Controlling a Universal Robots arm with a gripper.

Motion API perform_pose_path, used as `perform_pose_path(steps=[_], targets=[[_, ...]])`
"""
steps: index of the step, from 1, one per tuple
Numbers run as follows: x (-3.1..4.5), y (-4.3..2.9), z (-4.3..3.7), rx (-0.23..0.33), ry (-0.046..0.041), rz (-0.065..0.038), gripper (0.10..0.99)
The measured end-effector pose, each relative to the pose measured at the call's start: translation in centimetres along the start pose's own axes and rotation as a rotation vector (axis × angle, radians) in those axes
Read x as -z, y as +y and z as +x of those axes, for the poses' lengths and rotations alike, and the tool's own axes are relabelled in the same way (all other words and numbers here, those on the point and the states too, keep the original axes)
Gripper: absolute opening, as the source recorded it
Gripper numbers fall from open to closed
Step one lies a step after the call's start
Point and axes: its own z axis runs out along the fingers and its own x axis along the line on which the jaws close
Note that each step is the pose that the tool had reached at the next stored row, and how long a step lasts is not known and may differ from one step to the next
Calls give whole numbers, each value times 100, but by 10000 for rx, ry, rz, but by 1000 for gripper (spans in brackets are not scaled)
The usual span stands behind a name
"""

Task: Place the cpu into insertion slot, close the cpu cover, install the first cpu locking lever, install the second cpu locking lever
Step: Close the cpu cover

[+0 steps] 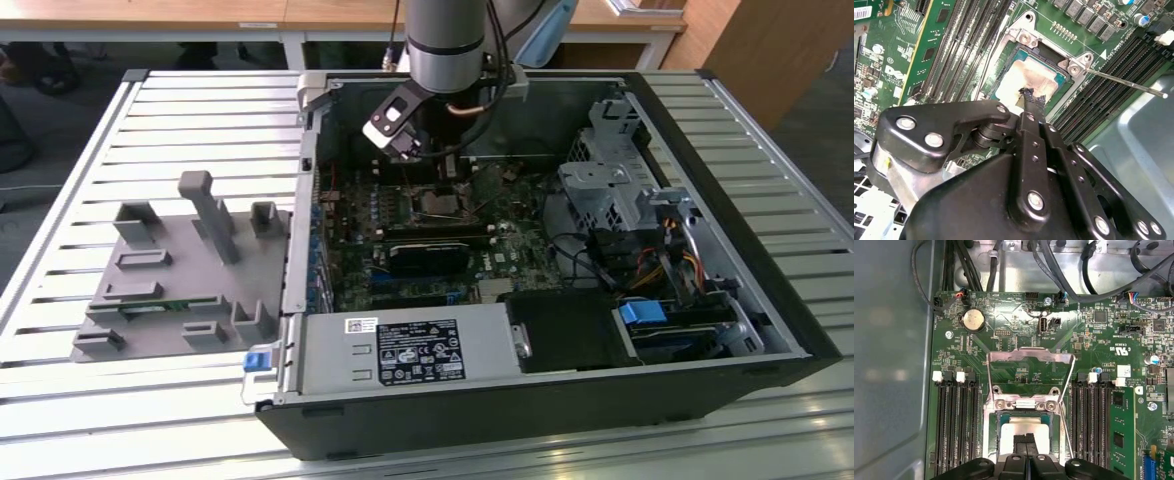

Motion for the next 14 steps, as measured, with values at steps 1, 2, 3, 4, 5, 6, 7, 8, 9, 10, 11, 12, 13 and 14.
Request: perform_pose_path(steps=[1, 2, 3, 4, 5, 6, 7, 8, 9, 10, 11, 12, 13, 14], targets=[[3, 0, 0, 0, 0, 0, 106], [9, 1, 0, 0, -1, 1, 106], [16, 1, 0, 0, -1, 1, 106], [37, 3, 0, 0, -1, 1, 106], [49, 5, 0, 0, -1, 3, 106], [75, 9, 0, 0, -2, 9, 106], [89, 11, 0, -1, -2, 10, 106], [106, 12, 1, -1, -3, 11, 106], [127, 14, 1, -1, -4, 12, 106], [153, 16, 1, 0, -4, 12, 106], [178, 18, 1, -1, -4, 11, 106], [203, 20, 1, 0, -5, 13, 106], [229, 22, 1, 0, -6, 13, 106], [258, 24, 1, 0, -5, 13, 106]])
